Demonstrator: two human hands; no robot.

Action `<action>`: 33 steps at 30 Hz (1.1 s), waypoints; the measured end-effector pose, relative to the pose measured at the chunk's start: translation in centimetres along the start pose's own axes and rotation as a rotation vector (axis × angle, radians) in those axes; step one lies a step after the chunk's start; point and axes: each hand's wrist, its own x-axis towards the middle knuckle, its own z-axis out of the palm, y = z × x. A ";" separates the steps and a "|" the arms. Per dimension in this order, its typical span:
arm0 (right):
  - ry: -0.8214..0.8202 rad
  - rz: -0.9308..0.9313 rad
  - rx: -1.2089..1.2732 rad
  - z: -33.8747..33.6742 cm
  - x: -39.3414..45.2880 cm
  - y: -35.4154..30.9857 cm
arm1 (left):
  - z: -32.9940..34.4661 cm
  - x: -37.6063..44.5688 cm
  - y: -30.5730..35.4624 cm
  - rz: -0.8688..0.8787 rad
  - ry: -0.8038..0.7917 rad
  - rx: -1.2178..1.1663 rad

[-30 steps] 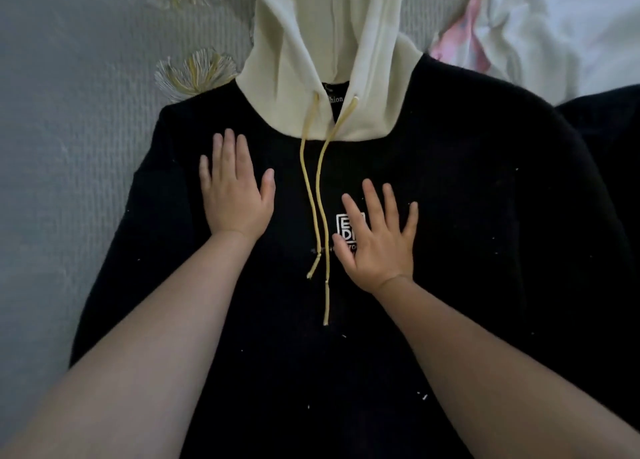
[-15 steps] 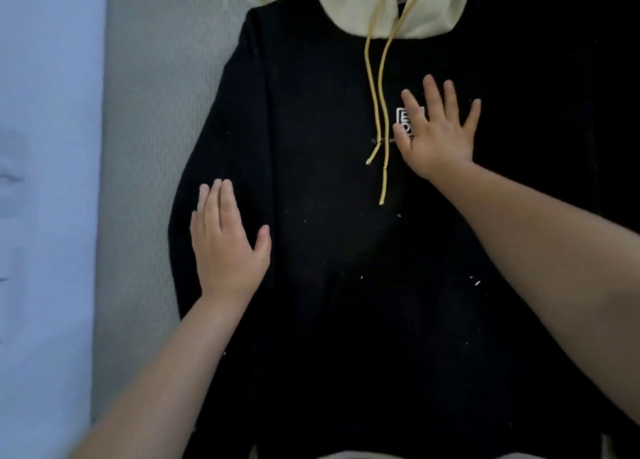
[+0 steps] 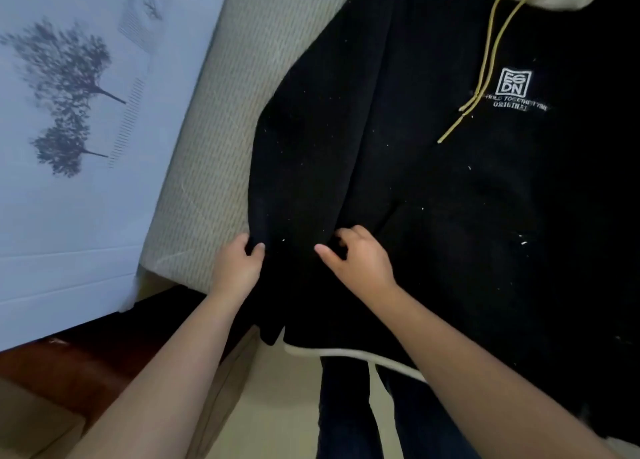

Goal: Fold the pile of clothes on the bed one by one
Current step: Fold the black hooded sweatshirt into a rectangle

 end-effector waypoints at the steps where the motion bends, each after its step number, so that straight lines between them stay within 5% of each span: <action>1: -0.029 0.033 -0.012 0.9 -0.1 -0.8 | -0.3 -0.2 -0.3 0.017 -0.052 -0.062; 9: -0.003 0.182 0.629 -4.1 -3.7 -1.1 | -3.1 0.8 1.4 -0.014 -0.112 -0.124; 15: 0.431 0.159 0.297 -18.9 -6.6 1.6 | -1.7 1.3 10.5 0.334 -0.144 -0.083; 19: 0.380 0.323 -0.009 -26.0 -4.0 5.5 | 1.2 1.8 17.5 0.412 -0.151 -0.168; 23: 0.162 0.575 -0.448 -24.9 -2.2 11.7 | 4.2 2.0 20.5 0.536 -0.013 0.170; 28: 0.234 0.545 -0.551 -21.2 -2.1 16.7 | 5.1 4.3 23.6 0.742 0.149 0.330; 33: 0.293 0.474 -0.545 -21.3 -0.7 18.0 | 4.8 9.2 29.5 0.948 0.143 0.576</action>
